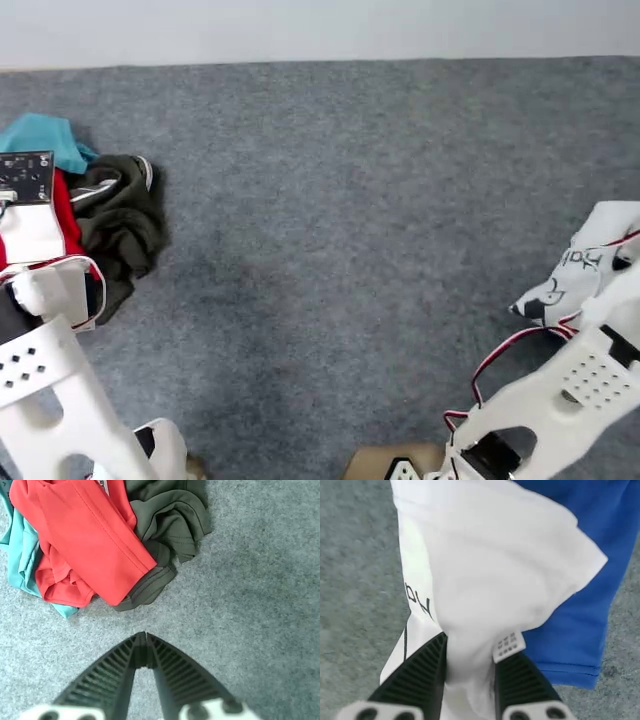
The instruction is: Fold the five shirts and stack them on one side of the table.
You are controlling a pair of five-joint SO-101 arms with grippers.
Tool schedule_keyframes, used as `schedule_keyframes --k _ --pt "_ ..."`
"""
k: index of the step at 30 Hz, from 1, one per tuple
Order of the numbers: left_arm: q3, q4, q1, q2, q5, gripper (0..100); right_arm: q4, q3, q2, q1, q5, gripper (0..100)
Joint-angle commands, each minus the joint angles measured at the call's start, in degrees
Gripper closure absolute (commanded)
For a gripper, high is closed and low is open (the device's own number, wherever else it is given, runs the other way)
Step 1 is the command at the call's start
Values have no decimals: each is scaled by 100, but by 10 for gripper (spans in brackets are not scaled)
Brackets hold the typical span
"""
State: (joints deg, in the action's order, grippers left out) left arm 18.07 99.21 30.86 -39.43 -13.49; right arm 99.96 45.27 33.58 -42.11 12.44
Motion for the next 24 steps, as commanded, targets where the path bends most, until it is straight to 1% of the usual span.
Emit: schedule_keyframes --k 1,6,13,24 --pt "-13 35 -26 -88 -26 994 -207 62 31 -189 193 988" --pt "-13 35 -26 -97 -26 994 -453 62 57 -356 431 988" --pt "-13 35 -26 -88 -26 994 -453 457 4 -514 668 988" --pt "-13 35 -26 -88 -35 994 -558 1477 1103 -804 905 988"
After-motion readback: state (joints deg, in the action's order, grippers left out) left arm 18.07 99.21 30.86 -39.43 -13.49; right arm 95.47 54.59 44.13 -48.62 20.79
